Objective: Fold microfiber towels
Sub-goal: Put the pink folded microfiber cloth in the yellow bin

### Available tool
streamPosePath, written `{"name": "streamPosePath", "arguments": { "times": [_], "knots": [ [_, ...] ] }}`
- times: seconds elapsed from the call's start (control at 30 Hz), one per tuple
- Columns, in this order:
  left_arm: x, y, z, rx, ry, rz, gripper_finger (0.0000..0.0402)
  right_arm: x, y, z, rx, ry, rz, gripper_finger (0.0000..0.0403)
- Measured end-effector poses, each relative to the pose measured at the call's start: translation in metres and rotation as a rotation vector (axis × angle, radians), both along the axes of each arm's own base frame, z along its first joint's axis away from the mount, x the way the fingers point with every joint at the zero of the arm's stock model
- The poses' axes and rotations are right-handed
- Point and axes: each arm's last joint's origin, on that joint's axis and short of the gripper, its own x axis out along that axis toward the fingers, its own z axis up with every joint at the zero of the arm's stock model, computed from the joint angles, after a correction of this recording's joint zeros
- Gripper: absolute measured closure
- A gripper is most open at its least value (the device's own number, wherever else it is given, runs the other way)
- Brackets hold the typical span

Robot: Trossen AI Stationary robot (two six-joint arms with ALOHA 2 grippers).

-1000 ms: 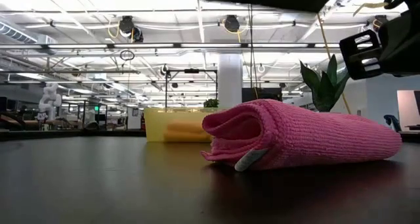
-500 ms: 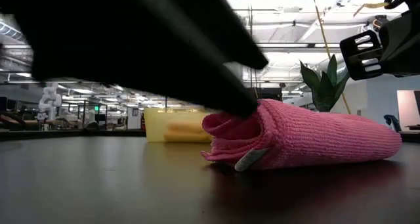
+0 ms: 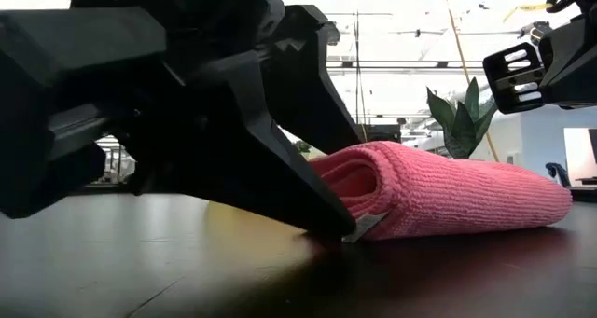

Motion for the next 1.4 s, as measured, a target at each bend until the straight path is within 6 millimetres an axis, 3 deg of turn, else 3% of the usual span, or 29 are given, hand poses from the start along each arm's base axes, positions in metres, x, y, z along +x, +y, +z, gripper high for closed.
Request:
{"name": "streamPosePath", "arguments": {
  "times": [0.43,1.1,1.4],
  "knots": [
    [0.012,0.006,-0.017,-0.017,-0.003,-0.008,0.014,0.0,0.0,0.0,0.0,0.001,0.001,0.0403],
    [0.015,0.008,-0.018,-0.246,-0.038,0.161,0.0383,0.0,0.0,0.0,-0.003,0.004,0.001,0.0403],
    [0.015,0.007,-0.011,-0.329,-0.062,0.222,0.0393,0.0,0.0,0.0,0.002,-0.002,0.0,0.0403]
  ]
}}
